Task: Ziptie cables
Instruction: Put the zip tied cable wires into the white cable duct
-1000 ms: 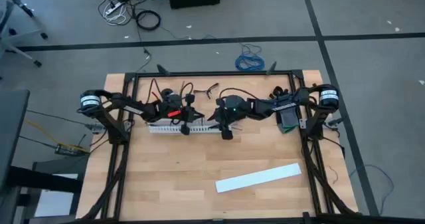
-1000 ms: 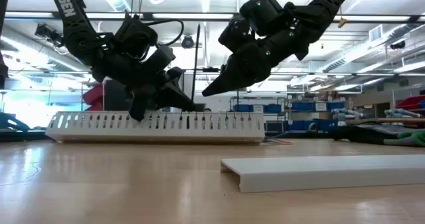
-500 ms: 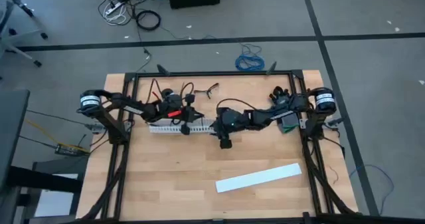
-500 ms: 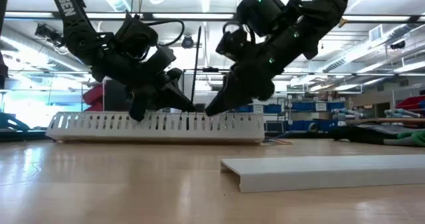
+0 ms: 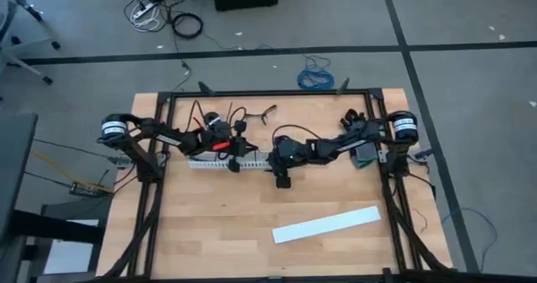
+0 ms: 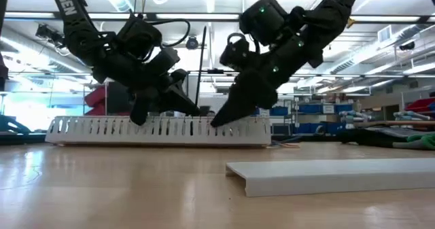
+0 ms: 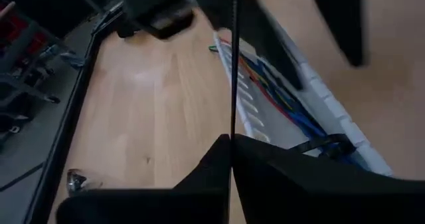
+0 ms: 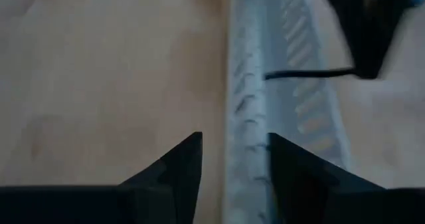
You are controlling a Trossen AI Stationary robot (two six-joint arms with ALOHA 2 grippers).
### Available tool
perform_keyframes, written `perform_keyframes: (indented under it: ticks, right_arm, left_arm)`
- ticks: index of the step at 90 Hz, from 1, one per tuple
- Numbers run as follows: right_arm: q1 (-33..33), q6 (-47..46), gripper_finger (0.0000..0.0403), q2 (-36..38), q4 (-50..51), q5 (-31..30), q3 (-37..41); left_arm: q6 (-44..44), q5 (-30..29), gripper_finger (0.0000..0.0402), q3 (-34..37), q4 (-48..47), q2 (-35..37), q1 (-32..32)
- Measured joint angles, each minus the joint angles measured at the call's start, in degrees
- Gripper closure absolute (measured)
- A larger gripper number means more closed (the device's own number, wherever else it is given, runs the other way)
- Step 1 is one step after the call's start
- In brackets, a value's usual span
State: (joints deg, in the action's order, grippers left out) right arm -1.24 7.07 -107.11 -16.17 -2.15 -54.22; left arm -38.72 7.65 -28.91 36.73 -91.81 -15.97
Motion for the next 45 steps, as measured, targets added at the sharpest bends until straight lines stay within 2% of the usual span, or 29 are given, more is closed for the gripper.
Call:
perform_keyframes:
  ticks: [14, 32, 45]
  right_arm:
    - [0.65, 0.02, 0.0282, -0.62, 1.48, -1.07, 0.02]
    - [0.69, 0.89, 0.0386, -0.70, 3.82, -1.12, 0.00]
    - [0.88, 5.34, 0.0399, -0.64, 8.21, -1.36, -0.13]
  left_arm:
    - [-0.07, -0.14, 0.0401, 0.00, -0.11, 0.00, 0.00]
    - [-0.06, -0.05, 0.0401, 0.00, -0.33, 0.00, 1.17]
    - [-0.05, 0.16, 0.0401, -0.04, -0.06, 0.04, 2.88]
